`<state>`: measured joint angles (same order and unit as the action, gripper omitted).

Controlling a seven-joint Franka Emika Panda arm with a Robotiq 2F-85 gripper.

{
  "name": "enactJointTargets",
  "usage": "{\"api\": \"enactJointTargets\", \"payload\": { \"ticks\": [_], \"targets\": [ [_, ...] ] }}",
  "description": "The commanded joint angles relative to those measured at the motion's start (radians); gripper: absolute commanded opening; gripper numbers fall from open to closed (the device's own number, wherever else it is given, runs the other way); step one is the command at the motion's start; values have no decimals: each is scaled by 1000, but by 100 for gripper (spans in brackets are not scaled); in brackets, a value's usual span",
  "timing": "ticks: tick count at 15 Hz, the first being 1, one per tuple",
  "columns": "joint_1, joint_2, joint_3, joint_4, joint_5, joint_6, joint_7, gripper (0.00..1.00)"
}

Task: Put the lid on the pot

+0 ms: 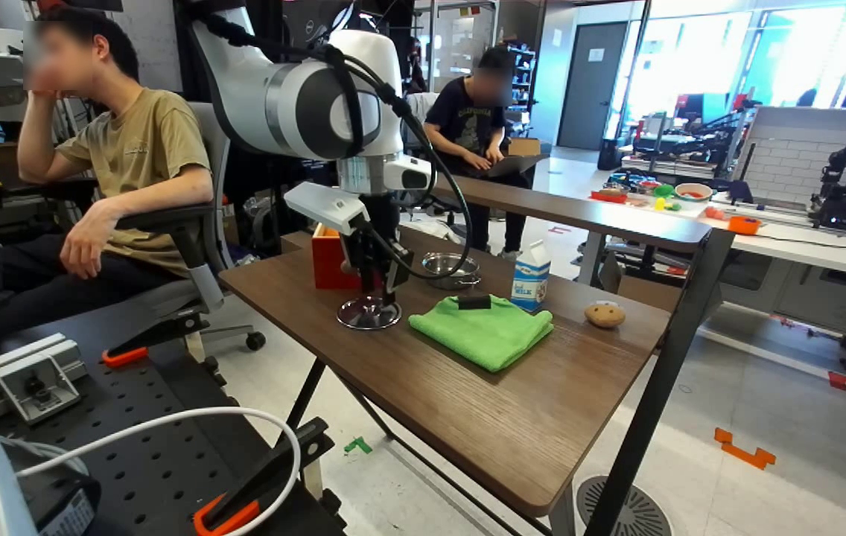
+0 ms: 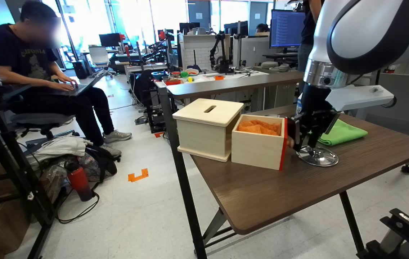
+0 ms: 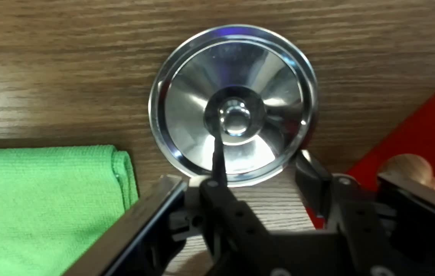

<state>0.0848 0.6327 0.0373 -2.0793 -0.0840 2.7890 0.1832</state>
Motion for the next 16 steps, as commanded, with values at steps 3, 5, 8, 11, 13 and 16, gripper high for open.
{"api": "enactJointTargets", "payload": {
  "ticks": [3, 5, 8, 11, 13, 16],
  "targets": [
    [24, -21, -15, -46, 21, 54, -19, 44],
    [26, -27, -17, -58, 20, 64, -19, 42],
    [29, -39, -22, -72, 19, 75, -20, 43],
    [37, -51, -34, -86, 11, 91, -16, 43],
    [41, -63, -39, -98, 10, 107, -17, 44],
    [49, -82, -49, -124, 7, 123, -18, 43]
  ]
}}
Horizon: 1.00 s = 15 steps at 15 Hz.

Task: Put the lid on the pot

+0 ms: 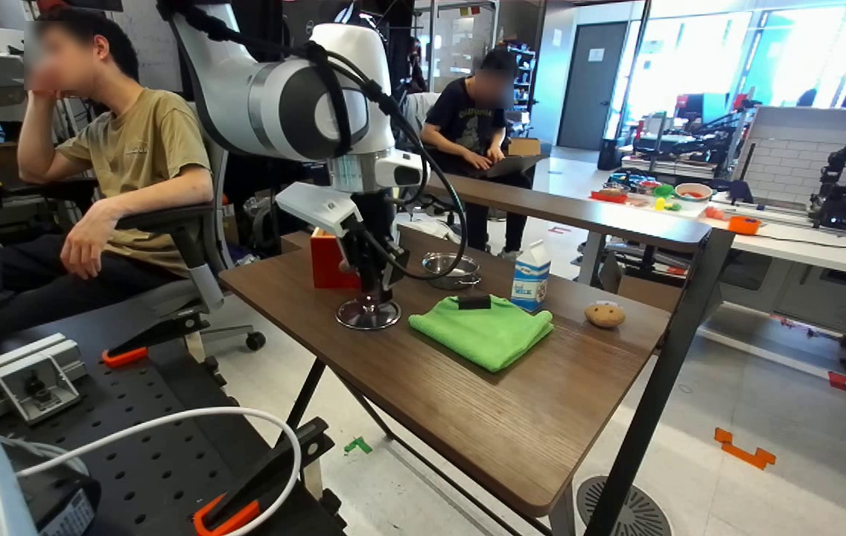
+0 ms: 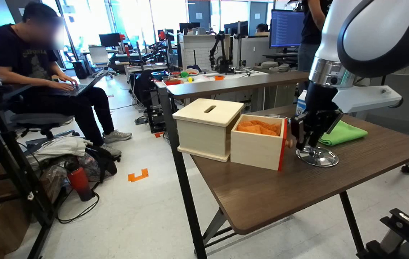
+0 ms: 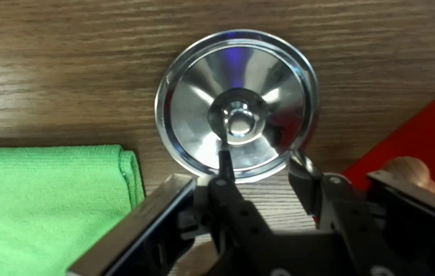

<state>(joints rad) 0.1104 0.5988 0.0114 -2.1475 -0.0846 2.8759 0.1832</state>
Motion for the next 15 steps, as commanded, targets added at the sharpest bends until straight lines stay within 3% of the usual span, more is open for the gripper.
{"api": "enactJointTargets", "payload": {
  "ticks": [1, 15],
  "targets": [
    [27, -55, -27, -68, 7, 40, -16, 43],
    [65, -69, -71, -122, -7, 59, -8, 43]
  ]
}}
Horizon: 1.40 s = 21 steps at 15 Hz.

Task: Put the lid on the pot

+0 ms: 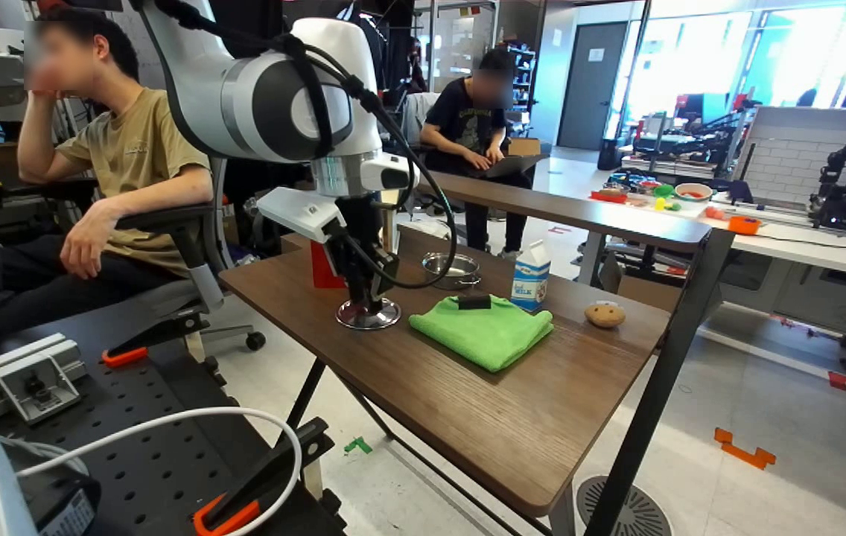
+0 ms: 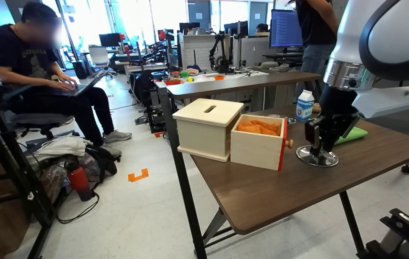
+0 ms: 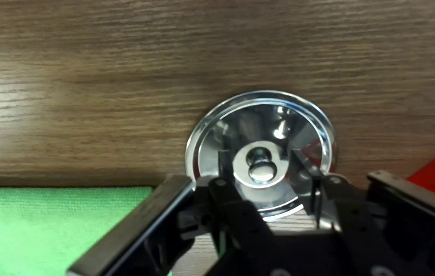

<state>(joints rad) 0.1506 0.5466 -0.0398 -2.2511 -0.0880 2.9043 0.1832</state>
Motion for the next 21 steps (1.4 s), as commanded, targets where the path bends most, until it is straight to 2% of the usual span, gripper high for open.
{"api": "enactJointTargets", "payload": {
  "ticks": [1, 3, 5, 6, 7, 8, 12, 13, 14, 15, 20, 21],
  "targets": [
    [28, -16, -21, -18, -4, 30, -8, 43],
    [36, -10, -29, -15, -8, 30, -5, 43],
    [39, -6, -34, -13, -9, 29, -6, 27],
    [40, -4, -36, -12, -10, 30, -6, 26],
    [40, -2, -39, -11, -11, 30, -6, 19],
    [40, -1, -41, -10, -11, 29, -6, 17],
    [37, 0, -45, -9, -11, 30, -9, 24],
    [37, 0, -46, -10, -12, 30, -10, 23],
    [36, -1, -45, -11, -11, 28, -11, 32],
    [33, -4, -43, -12, -10, 25, -13, 49],
    [27, -6, -39, -6, -4, 22, -14, 84],
    [28, -5, -40, -4, -4, 20, -13, 86]
  ]
}}
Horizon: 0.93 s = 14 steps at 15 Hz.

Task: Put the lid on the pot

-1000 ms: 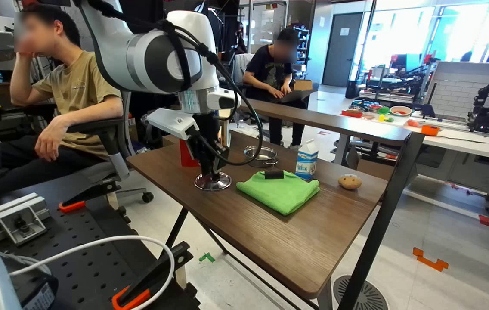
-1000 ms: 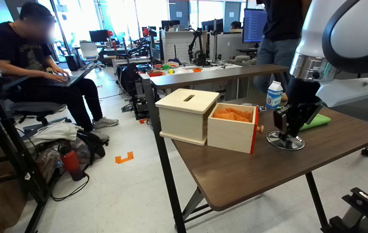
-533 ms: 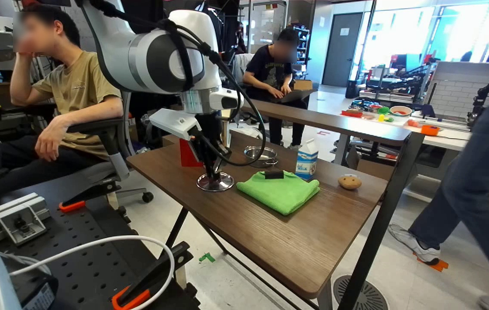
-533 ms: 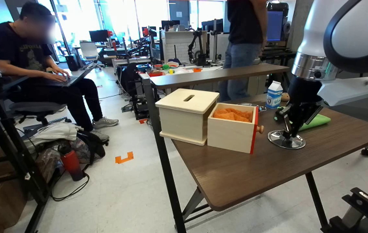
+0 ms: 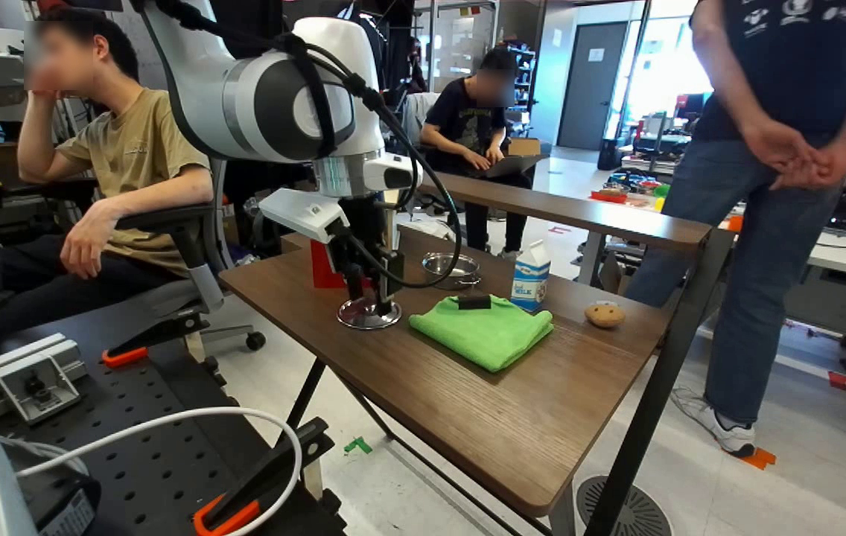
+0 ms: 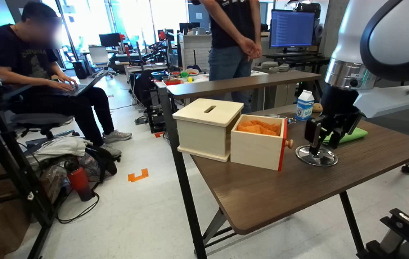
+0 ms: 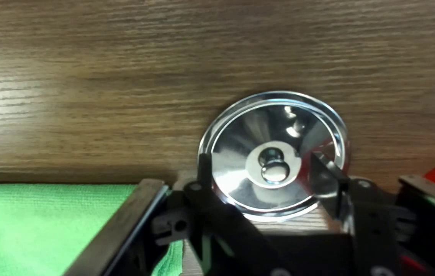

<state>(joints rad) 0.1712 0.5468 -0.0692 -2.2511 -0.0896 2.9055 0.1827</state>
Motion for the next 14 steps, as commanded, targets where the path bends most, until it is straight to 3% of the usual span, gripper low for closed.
{"api": "enactJointTargets", "payload": {
  "ticks": [1, 3, 4, 8, 9, 10, 14],
  "targets": [
    [9, -3, -11, -1, -3, 19, -12, 89],
    [11, 0, -11, 4, -3, 17, -10, 91],
    [14, 4, -13, 7, -4, 16, -8, 84],
    [21, 18, -19, 14, -7, 15, -3, 77],
    [22, 21, -19, 15, -8, 16, -3, 71],
    [22, 24, -19, 15, -7, 16, -3, 55],
    [15, 29, -11, 16, -5, 18, -12, 23]
  ]
}}
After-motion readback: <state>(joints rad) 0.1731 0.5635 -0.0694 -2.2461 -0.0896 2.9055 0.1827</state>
